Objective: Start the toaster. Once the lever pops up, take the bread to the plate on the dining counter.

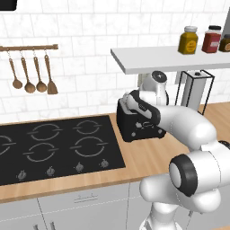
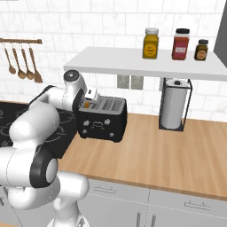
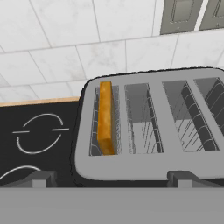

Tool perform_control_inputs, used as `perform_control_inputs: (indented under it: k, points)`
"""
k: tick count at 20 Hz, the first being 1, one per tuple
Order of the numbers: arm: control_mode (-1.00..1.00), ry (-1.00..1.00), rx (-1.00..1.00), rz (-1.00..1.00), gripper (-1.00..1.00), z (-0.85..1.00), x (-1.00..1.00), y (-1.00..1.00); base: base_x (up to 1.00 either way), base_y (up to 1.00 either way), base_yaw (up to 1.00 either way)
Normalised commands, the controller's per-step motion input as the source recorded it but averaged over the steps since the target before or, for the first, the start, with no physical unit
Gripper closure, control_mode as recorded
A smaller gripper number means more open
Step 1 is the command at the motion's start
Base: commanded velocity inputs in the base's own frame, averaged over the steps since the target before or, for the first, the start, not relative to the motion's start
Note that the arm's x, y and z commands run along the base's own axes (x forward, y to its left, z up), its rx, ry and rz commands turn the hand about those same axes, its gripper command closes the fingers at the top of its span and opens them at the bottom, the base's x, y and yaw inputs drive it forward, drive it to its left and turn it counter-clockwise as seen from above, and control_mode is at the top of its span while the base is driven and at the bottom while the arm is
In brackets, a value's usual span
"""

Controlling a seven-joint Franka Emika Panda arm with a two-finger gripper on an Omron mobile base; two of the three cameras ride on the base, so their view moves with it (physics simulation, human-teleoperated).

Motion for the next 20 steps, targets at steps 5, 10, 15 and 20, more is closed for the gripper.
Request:
perform_control_inputs:
  k: [5, 10, 15, 20]
  points:
    - [-1.0, 0.0, 0.0, 0.0, -1.0, 0.0, 0.0, 0.0, 0.0, 0.0, 0.0]
    - [-1.0, 0.0, 0.0, 0.0, -1.0, 0.0, 0.0, 0.0, 0.0, 0.0, 0.0]
    - [-1.0, 0.0, 0.0, 0.0, -1.0, 0.0, 0.0, 0.0, 0.0, 0.0, 0.0]
    - [-1.0, 0.0, 0.0, 0.0, -1.0, 0.0, 0.0, 0.0, 0.0, 0.0, 0.0]
